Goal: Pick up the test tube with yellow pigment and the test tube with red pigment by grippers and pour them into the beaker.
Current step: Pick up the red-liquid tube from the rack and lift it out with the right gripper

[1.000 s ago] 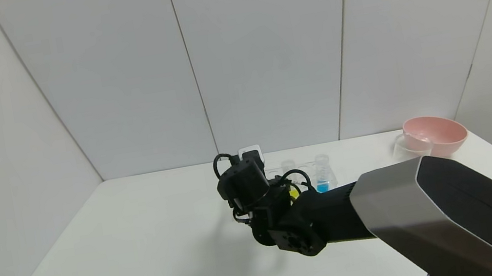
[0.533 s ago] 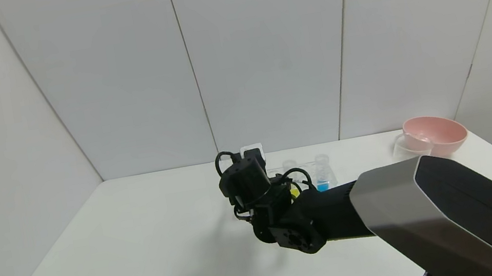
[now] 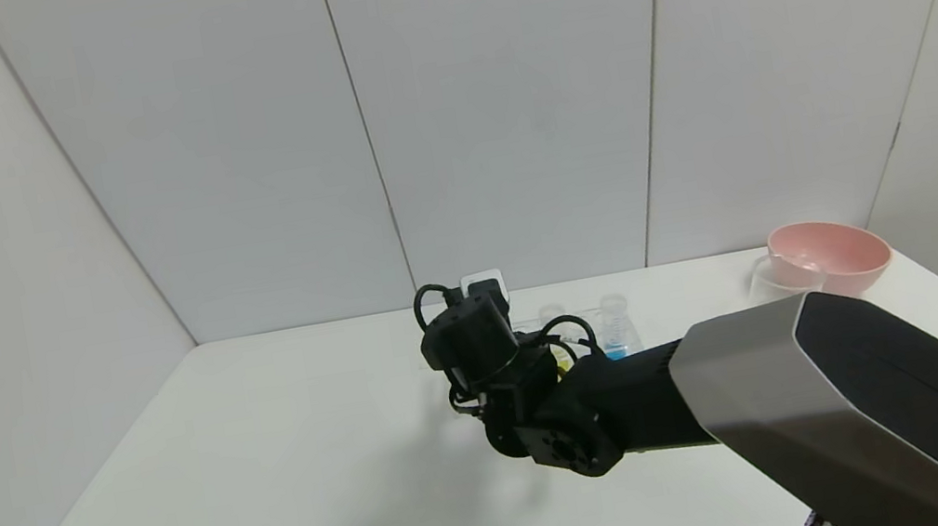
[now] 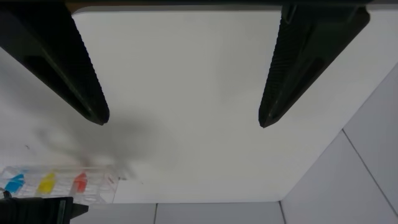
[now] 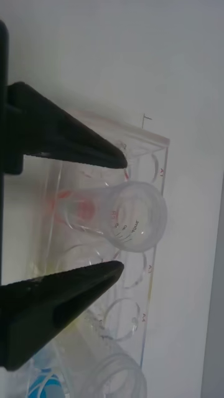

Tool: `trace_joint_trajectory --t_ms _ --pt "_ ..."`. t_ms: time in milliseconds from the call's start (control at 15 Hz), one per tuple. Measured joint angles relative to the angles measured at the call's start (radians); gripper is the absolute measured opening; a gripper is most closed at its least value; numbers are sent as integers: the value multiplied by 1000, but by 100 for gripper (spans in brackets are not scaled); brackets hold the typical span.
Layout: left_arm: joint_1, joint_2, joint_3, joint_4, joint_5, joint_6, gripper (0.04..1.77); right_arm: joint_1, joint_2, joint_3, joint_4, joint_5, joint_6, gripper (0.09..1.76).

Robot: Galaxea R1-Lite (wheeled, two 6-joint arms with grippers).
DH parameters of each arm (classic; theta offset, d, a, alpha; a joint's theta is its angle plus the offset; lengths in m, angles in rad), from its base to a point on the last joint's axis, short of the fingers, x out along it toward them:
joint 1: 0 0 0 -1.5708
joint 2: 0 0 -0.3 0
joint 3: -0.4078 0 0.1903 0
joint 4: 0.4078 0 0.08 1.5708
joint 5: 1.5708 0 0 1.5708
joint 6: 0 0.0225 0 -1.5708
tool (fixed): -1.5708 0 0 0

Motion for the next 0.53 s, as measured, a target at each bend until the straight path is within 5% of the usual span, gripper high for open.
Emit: trace_joint_trajectory --t_ms 200,267,533 --pt "0 0 0 0 0 0 172 3 -1 7 0 0 0 76" --pt "0 0 0 0 0 0 172 3 -1 7 1 0 0 51" --pt "0 0 0 0 0 0 172 7 -5 9 0 -1 0 50"
